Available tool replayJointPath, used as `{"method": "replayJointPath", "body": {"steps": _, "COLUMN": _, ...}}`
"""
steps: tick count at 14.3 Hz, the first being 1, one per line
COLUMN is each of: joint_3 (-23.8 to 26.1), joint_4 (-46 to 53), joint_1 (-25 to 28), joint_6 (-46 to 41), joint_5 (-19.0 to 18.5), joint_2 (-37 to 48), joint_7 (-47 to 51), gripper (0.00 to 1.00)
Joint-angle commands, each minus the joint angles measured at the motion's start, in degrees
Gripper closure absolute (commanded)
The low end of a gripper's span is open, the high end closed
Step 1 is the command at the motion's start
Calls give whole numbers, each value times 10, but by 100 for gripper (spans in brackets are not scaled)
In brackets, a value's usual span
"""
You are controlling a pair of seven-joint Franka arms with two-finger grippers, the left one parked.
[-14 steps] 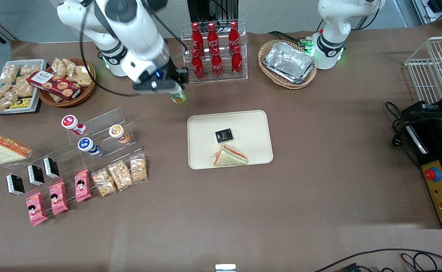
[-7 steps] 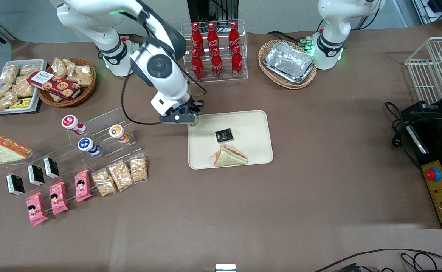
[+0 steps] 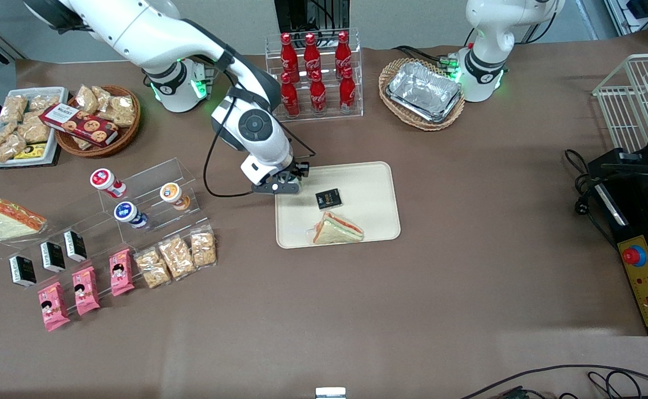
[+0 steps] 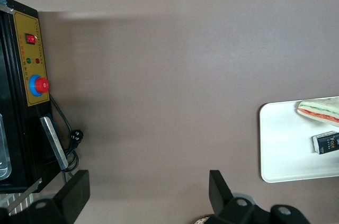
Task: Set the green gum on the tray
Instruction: 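Lower the green gum bottle onto the tray beside the black packet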
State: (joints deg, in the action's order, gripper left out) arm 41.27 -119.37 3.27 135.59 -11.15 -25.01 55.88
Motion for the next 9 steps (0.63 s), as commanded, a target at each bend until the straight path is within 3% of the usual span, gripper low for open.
{"method": "replayJointPath", "body": {"steps": 1, "joint_3": -1, "joint_4": 15, "joint_1": 2, "joint_6": 10, "joint_5": -35, "joint_2": -39, "joint_7": 23, "gripper": 100}}
{"method": "replayJointPath", "body": {"steps": 7, "joint_3": -2, "joint_4": 15, "joint_1": 8, "joint_6": 19, "joint_5": -36, "joint_2": -58, "joint_7": 26, "gripper": 100}}
{"method": "replayJointPath", "body": {"steps": 9, "joint_3": -11, "joint_4": 16, "joint_1": 9, "joint_6": 19, "joint_5": -36, "joint_2": -60, "joint_7": 26, "gripper": 87}}
